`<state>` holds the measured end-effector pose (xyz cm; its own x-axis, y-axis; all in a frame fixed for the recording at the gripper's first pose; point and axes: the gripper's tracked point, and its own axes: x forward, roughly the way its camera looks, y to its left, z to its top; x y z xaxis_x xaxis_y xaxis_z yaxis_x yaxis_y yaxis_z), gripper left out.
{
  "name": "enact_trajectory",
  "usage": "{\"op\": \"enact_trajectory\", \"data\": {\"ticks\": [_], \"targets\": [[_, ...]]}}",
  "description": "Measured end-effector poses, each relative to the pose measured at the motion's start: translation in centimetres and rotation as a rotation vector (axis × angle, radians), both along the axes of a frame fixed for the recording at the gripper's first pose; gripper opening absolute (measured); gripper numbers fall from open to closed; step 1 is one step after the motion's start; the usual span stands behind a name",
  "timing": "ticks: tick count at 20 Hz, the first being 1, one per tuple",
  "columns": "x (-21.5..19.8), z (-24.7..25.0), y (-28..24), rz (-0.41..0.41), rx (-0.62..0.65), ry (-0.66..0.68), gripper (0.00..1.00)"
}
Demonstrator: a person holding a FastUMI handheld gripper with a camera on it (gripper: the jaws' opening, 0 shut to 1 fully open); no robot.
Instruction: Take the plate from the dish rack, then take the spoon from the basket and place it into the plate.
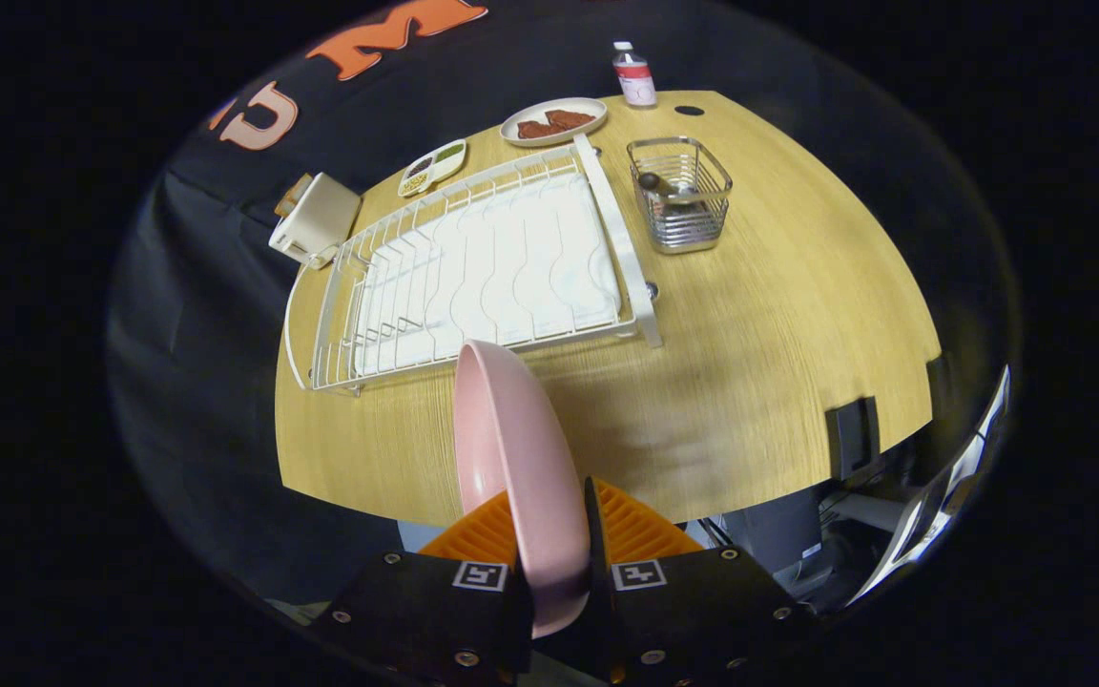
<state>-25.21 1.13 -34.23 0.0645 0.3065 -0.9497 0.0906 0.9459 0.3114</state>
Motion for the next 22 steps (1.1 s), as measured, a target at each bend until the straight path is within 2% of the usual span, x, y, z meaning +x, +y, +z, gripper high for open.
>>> {"op": "enact_trajectory", "data": {"ticks": [11,16,22], "targets": [[-0.7,-4.3,2.2,0.028,0.069,0.016,0.25],[-0.6,-6.2,2.1,-0.044,0.158,0.05,0.26],[-0.6,-8.1,0.1,-0.036,0.105,0.057,0.38]]}}
